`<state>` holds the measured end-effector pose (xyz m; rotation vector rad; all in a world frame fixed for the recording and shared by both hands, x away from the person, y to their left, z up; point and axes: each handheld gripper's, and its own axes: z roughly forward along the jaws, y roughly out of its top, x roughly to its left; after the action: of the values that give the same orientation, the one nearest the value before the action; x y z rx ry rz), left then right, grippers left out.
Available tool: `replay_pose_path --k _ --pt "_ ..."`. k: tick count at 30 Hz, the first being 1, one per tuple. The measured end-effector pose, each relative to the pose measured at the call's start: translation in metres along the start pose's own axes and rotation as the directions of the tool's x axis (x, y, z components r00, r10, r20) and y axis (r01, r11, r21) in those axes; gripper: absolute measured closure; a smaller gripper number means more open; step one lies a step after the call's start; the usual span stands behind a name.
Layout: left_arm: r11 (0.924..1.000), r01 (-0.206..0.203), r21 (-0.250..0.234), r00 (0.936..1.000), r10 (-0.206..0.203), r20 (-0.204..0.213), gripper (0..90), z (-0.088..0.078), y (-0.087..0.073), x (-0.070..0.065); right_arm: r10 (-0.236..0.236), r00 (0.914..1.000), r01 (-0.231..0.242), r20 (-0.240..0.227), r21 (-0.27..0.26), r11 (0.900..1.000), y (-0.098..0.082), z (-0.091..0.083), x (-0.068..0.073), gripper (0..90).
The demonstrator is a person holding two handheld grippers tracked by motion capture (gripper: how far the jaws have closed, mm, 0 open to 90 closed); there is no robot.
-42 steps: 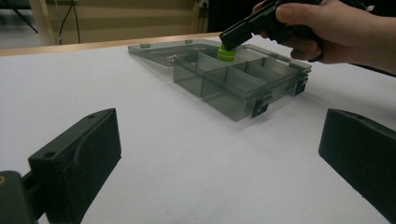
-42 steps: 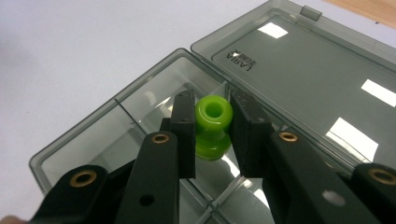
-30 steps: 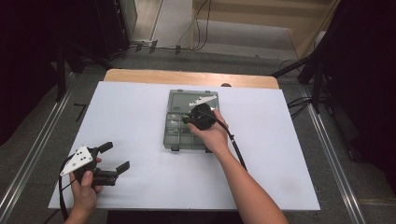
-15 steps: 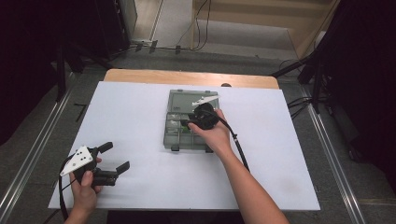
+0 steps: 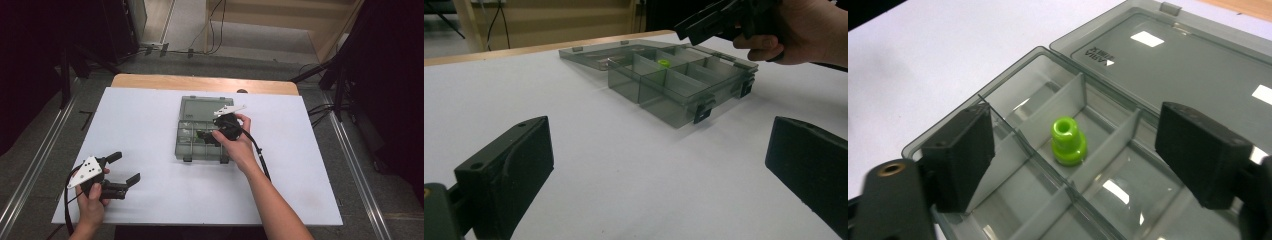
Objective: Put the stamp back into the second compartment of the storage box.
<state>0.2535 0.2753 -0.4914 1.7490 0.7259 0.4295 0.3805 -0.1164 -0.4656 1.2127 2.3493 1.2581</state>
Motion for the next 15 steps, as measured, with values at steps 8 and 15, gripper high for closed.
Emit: replay_pose_path --k 8,15 --pt "0.9999 0.005 0.015 1.0000 -0.005 -0.005 0.0 0.002 0.001 0.001 0.018 0.9996 -0.017 0.022 -0.037 0.999 -0.011 -0.014 -0.010 0.0" --pt "0.9991 -0.024 0.035 0.9997 0.024 -0.005 0.0 0.010 0.004 -0.004 0.038 0.9950 -0.031 0.093 -0.076 0.997 -0.018 -0.025 -0.016 0.0"
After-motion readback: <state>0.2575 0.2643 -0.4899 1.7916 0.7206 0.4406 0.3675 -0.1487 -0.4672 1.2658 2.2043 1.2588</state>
